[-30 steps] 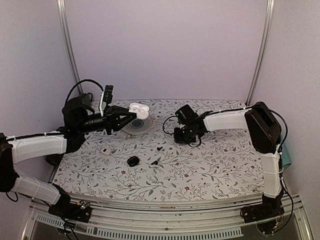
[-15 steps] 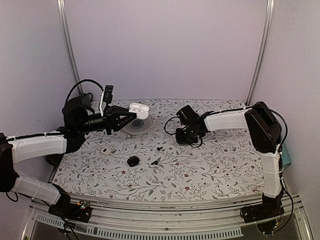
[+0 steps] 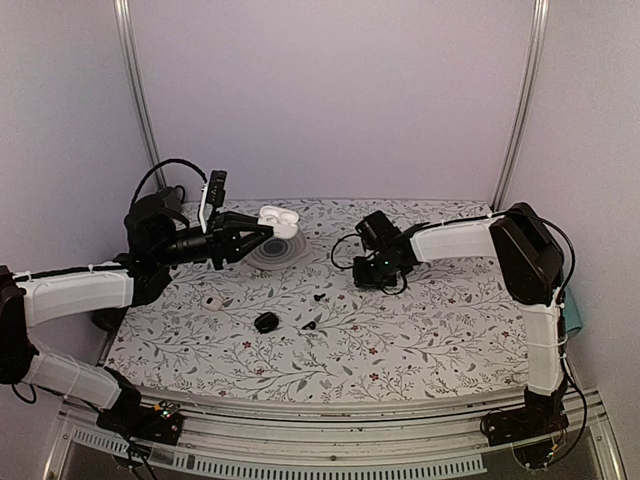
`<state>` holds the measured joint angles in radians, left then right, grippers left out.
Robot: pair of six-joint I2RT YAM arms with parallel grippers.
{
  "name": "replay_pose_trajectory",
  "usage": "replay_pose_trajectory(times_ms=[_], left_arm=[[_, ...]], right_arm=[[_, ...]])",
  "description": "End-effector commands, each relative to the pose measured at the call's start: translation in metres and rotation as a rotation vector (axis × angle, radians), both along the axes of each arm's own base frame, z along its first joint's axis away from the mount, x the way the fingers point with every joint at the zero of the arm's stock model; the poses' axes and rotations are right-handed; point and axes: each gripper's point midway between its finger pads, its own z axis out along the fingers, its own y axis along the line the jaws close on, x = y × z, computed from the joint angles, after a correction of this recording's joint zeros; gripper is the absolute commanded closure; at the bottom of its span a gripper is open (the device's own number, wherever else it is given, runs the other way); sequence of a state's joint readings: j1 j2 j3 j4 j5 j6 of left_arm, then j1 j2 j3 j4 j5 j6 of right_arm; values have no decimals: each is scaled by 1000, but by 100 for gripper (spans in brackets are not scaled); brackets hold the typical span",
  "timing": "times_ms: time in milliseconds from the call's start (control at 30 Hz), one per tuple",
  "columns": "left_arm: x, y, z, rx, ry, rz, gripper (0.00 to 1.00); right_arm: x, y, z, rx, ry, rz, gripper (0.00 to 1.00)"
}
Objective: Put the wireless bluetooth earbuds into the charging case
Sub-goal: Pick up the right earbud from the center of the board.
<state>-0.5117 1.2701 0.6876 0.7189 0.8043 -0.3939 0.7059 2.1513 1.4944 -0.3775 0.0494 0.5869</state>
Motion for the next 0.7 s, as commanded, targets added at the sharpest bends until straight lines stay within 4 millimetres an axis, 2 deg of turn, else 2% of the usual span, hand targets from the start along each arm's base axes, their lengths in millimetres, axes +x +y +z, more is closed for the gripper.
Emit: replay_pose_trajectory(times_ms=[0, 233, 400, 500, 567, 667], left_arm=[[3, 2, 6, -6, -14, -1, 100], [7, 0, 0, 3, -1, 0, 100], [15, -5, -8, 22, 8, -5, 100], [20, -7, -10, 25, 10, -20, 100], [20, -9, -8, 18, 0, -41, 100], [20, -10, -4, 14, -11, -83, 100]], right_arm=[[7, -10, 10, 24, -11, -25, 92], [7, -16, 32, 45, -85, 4, 97], [0, -15, 67, 77, -179, 106, 97], [-12, -14, 102, 127, -269, 192, 97], [-19, -9, 134, 174, -347, 264, 97], [-41, -9, 165, 224, -410, 368, 97]])
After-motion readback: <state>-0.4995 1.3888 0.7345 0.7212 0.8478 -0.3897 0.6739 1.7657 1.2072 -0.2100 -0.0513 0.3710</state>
